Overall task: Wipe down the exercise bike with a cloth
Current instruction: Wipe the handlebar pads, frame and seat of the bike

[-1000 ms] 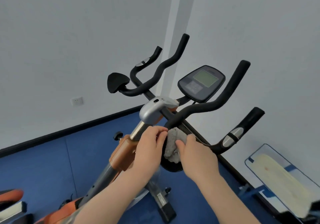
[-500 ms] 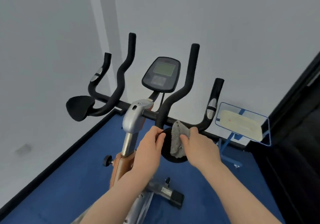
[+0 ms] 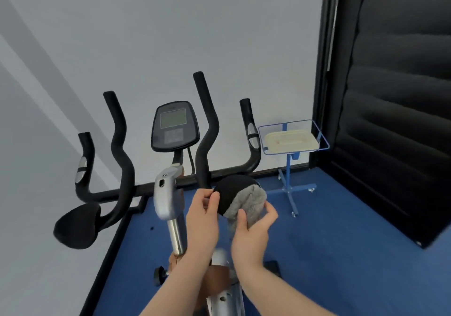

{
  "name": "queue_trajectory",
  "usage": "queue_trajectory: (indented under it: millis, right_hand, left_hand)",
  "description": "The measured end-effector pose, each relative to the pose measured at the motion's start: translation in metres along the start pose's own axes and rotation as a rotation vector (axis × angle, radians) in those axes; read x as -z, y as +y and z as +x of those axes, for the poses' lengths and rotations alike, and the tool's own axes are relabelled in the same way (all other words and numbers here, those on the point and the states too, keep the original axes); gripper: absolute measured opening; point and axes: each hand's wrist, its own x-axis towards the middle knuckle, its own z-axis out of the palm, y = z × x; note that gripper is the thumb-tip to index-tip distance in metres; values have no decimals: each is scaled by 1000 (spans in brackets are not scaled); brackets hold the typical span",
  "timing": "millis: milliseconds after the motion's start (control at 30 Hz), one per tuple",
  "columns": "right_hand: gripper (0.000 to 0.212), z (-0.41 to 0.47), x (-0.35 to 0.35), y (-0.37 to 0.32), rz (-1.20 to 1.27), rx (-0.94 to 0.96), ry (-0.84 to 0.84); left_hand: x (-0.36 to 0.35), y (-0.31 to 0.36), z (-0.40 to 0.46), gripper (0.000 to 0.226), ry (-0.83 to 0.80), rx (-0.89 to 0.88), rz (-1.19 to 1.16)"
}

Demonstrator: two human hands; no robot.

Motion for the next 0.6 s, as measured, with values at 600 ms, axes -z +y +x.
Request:
queue_trajectory:
  millis: [600]
  right_hand:
    - [46,1,-41,0,304,-217,219]
  left_hand:
    - [13,-7,9,6,-131,78,-133]
